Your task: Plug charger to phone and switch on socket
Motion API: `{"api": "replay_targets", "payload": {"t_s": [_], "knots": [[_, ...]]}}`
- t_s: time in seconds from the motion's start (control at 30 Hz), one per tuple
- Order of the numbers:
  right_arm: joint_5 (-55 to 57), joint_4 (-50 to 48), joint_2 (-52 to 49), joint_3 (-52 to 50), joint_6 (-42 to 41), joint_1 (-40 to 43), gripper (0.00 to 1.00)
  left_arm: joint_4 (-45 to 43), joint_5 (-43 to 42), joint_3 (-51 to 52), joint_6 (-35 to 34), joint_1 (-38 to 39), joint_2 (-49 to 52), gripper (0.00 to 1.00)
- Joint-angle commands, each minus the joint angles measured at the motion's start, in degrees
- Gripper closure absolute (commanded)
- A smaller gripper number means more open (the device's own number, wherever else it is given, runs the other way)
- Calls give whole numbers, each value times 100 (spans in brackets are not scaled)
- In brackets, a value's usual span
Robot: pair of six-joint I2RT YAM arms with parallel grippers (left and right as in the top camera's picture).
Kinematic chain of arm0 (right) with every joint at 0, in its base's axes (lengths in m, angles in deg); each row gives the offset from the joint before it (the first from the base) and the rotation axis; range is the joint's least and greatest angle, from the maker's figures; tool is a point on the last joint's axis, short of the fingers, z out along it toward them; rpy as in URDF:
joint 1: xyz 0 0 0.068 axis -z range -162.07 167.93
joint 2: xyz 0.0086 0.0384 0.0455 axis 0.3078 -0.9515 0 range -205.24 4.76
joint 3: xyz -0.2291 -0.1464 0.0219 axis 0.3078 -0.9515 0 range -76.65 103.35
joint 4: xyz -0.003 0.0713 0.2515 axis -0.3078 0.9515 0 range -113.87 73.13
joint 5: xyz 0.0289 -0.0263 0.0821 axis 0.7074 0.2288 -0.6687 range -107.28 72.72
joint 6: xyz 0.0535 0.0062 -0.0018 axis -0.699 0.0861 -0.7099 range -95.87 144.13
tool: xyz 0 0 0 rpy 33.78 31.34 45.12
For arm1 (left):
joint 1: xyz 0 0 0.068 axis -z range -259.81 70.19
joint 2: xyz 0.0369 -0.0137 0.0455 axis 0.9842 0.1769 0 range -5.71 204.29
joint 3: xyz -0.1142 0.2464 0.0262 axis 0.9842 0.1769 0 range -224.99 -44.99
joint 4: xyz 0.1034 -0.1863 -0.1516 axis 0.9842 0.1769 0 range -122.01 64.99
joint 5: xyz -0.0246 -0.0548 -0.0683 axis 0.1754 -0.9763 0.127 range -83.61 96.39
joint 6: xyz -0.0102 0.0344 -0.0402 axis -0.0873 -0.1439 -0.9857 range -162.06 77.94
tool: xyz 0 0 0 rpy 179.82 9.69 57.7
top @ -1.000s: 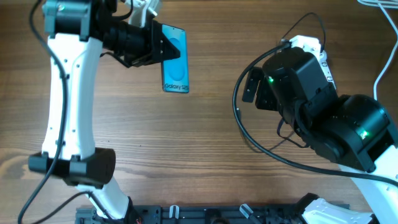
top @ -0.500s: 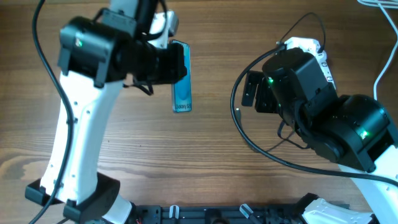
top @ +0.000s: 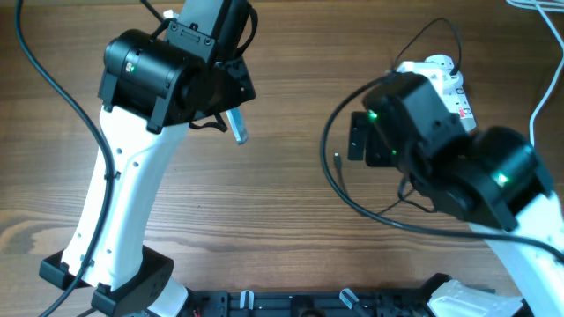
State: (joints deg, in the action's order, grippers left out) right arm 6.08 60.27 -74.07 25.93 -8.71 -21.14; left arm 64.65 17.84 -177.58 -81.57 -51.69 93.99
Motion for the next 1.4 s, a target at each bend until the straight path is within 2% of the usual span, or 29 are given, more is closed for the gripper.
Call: {"api": "replay_targets", "payload": {"t_s": [0.0, 0.1, 0.27, 0.4, 0.53, 0.67, 0.77, 0.83, 1.03, 1.23, 1.37], "knots": [[-155, 9, -225, 2, 136, -24, 0, -17, 232, -37, -168, 0, 44, 96], [-203, -4, -321, 2, 144, -24, 0, -57, 356, -37, -140, 0, 44, 96], [-131, -15, -632, 2, 459, -24, 0, -17, 1023, -20, -20, -39, 52, 96], [-125, -13, -944, 2, 435, -24, 0, -15, 1088, 109, 175, -527, 52, 96], [-151, 28, -1259, 2, 514, -24, 0, -15, 289, 219, 352, -1421, 52, 96], [-293, 2, -1513, 2, 1012, -22, 0, -15, -957, 221, 1235, -2159, 44, 96], [-295, -74, -1705, 2, 1014, 59, 0, -13, -2131, 221, 2013, -2472, 0, 96], [-299, -74, -1829, 2, 990, 190, 0, -13, -2603, 221, 2269, -2583, -72, 96], [-870, -81, -2009, 2, 1038, 811, 0, -13, -2660, 590, 2420, -2796, -896, 96], [-999, -208, -2009, 2, 1040, 1141, 0, -72, -2557, 1602, 2430, -2809, -2039, 96], [-1250, -326, -2009, 2, 1036, 1139, 0, -492, -2756, 2439, 2406, -2809, -2479, 96]]}}
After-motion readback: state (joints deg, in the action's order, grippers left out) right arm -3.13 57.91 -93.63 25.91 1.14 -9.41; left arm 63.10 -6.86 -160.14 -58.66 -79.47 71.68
